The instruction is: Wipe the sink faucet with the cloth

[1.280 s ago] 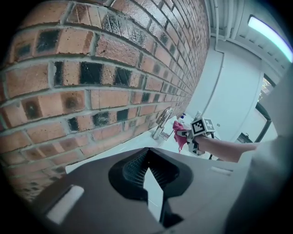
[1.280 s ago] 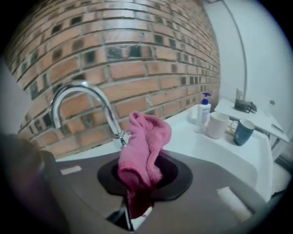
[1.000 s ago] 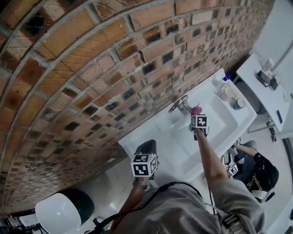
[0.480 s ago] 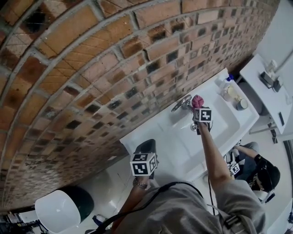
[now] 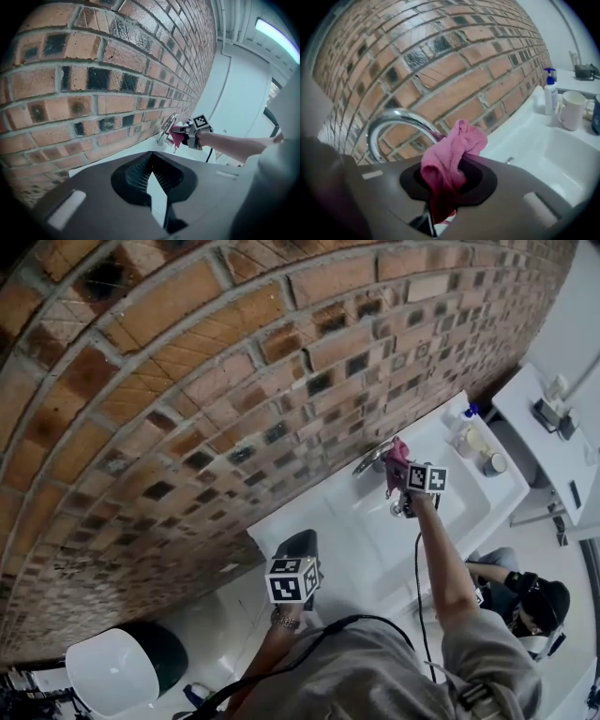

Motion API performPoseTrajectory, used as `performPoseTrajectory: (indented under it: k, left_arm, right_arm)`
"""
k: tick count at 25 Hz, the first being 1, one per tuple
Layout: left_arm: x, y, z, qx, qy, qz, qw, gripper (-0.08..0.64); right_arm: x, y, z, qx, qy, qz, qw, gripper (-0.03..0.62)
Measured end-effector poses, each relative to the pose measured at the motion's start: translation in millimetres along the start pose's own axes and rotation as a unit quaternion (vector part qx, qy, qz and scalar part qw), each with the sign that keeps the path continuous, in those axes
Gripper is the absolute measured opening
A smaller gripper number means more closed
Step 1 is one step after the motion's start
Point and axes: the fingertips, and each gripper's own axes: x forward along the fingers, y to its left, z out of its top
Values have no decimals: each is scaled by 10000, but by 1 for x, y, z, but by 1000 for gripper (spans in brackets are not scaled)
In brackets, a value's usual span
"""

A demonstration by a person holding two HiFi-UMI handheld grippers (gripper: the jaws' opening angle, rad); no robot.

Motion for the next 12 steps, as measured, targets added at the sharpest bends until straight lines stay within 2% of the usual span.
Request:
performPoseTrajectory:
  k: [3, 5, 7, 9, 11, 12]
  left_arm:
    - [-3, -8, 2, 60, -40, -24, 10000, 20]
    - [-7, -14, 3, 109, -67, -47, 9999, 20]
    - [-11, -21, 3, 162, -90, -60, 9998, 20]
    - [-15, -28, 2, 211, -97, -65, 9997, 20]
    - [-21, -36, -3, 264, -95, -76, 9996, 20]
    - [-24, -41, -7, 288, -89, -82, 9995, 20]
  right_arm:
    - [-19, 21, 20, -270, -303, 329, 9986, 78]
    - [-37, 40, 32, -208, -627, 698, 9954, 78]
    - [-56, 63, 46, -230, -980, 1119, 9886, 78]
    - [-69, 95, 54, -471, -1187, 1504, 9803, 78]
    - [-69, 135, 47, -924, -1001, 1753, 9750, 77]
    - [-63, 152, 38, -1288, -777, 1655, 9747, 77]
